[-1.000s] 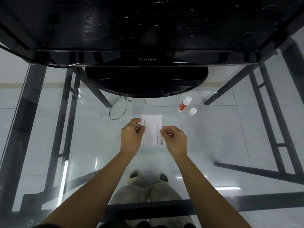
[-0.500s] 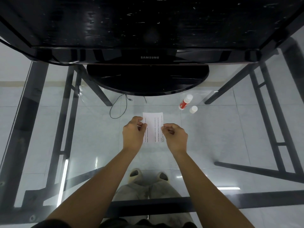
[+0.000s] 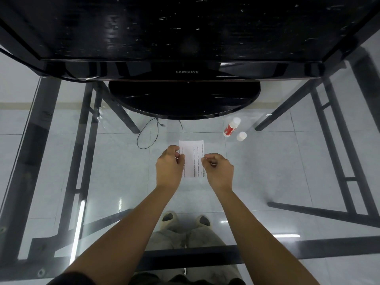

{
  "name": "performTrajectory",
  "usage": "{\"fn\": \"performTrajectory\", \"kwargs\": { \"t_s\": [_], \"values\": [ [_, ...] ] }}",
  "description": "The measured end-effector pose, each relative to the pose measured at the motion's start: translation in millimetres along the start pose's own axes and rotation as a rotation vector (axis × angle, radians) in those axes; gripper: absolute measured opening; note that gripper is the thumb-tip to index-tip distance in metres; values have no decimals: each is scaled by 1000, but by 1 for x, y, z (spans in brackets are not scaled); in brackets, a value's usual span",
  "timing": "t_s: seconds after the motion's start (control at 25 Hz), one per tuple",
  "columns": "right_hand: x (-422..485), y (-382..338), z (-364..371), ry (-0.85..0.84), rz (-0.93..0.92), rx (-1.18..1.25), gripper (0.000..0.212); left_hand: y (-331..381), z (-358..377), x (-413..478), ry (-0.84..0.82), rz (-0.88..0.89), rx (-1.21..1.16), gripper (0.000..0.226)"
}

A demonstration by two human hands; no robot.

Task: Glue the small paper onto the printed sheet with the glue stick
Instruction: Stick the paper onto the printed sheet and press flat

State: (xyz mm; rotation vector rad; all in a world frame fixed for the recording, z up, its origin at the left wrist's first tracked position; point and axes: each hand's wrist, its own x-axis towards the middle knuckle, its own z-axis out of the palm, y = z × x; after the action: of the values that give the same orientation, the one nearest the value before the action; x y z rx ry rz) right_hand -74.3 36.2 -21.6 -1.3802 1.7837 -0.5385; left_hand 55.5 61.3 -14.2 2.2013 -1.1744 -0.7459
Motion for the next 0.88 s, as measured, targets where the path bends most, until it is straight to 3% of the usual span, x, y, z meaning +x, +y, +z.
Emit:
{"fn": "performTrajectory", "kwargs": {
  "t_s": [0.28, 0.4, 0.56, 0.68, 0.88],
  "values": [
    [0, 1, 0, 12, -62, -163, 29, 1, 1, -1, -4, 8, 11, 32],
    [2, 7, -5, 10, -339, -442, 45, 1, 1, -2, -2, 57, 41, 33],
    [9, 15, -9, -221, -645, -766, 58, 2, 1, -2, 1, 79, 78, 35],
    [14, 22, -8, -275, -647, -893, 65, 2, 2, -2, -17, 71, 101, 36],
    [17, 25, -4, -286, -604, -901, 65, -2, 4, -1, -35, 120, 153, 36]
  ]
}}
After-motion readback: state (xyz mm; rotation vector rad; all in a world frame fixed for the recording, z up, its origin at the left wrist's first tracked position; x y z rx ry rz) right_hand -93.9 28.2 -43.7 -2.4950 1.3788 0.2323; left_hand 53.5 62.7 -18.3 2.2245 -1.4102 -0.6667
